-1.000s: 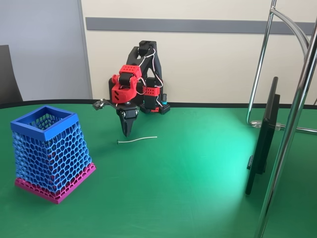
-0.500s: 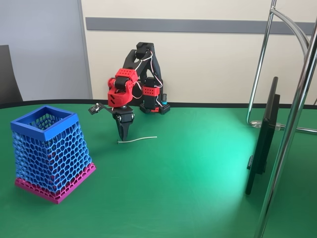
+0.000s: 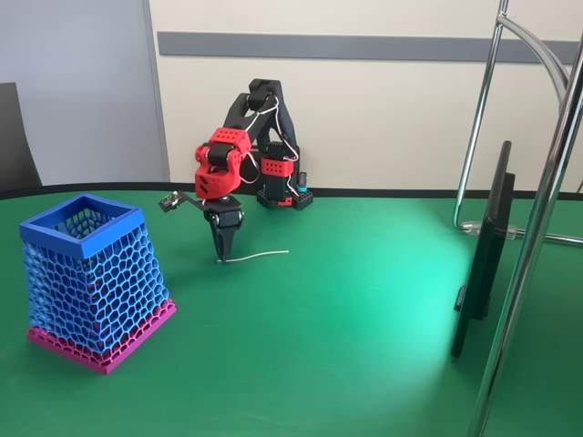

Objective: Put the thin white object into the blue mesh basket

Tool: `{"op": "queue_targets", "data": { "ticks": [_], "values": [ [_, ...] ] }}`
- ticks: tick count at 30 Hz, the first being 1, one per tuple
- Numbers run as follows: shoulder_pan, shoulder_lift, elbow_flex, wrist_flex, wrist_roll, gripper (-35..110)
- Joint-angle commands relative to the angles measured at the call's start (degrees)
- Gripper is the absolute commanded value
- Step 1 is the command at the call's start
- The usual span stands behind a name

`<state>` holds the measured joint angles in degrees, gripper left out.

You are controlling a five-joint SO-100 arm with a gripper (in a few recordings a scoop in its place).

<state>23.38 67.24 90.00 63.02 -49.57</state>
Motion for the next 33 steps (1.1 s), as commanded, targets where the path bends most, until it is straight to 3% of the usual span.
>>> {"op": "queue_targets", "data": {
  "ticks": [1,33],
  "values": [
    [0.3,0.0,-2.5,0.0,0.0,12],
    [1.0,-2.4,-4.2,1.8,-1.0,9]
  ]
}}
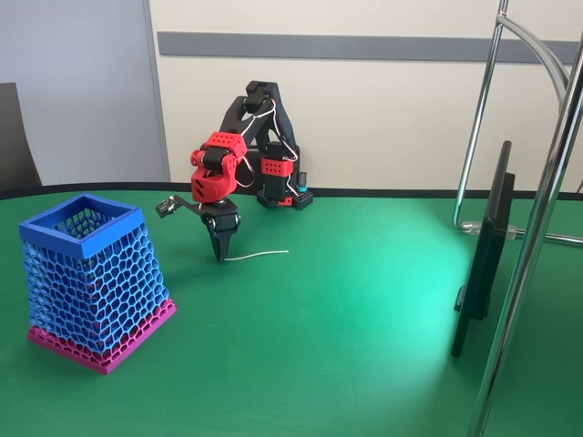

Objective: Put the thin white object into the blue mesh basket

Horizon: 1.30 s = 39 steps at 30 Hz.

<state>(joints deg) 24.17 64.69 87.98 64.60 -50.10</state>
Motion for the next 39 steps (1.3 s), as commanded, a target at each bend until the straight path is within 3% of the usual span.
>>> {"op": "queue_targets", "data": {
  "ticks": [1,23,39],
  "values": [
    [0.2,0.2,-2.2,0.3,-0.4,8],
    [-2.4,5.7,-4.7,0.4,4.0,8],
    [-4.0,13.4,-17.1,-1.6,8.3,8]
  ]
}}
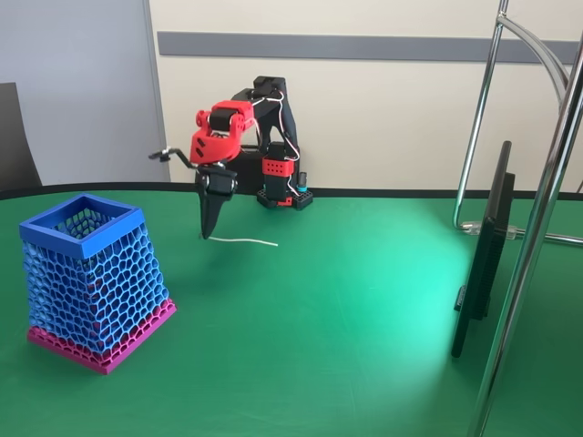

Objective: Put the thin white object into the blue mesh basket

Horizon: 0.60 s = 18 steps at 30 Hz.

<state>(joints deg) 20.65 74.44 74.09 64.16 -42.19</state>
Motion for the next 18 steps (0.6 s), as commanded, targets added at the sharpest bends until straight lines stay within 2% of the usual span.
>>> {"op": "queue_targets", "data": {
  "ticks": [1,18],
  "values": [
    [-0.4,4.1,-3.8,-2.1,0.5,7],
    [4.8,3.0,-18.4,-14.3,-1.0,8]
  ]
}}
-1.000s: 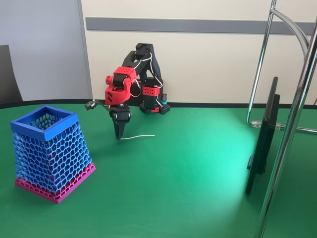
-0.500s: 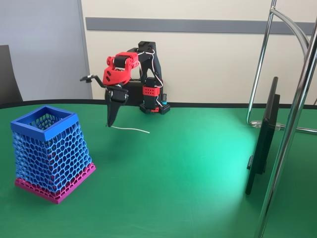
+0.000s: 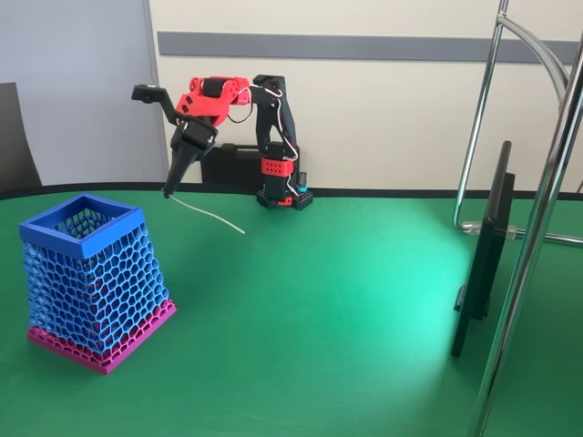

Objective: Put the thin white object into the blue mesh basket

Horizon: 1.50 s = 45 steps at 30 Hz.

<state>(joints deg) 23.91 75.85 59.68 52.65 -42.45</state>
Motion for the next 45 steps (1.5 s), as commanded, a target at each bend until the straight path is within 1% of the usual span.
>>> {"op": "queue_targets", "data": {
  "ticks": [1,10,22,25,31,45],
  "values": [
    [2.0,1.5,-4.3,-3.8,-1.1,8],
    [5.7,-1.6,-7.9,-12.0,-2.9,8],
    [8.3,-1.7,-6.0,-29.0,-3.6,9],
    [8.8,-1.1,-5.4,-31.8,-4.0,8],
    [10.8,0.4,-0.9,-42.1,-6.0,8],
    [16.7,-5.1,-10.1,-42.9,-7.4,9]
  ]
}}
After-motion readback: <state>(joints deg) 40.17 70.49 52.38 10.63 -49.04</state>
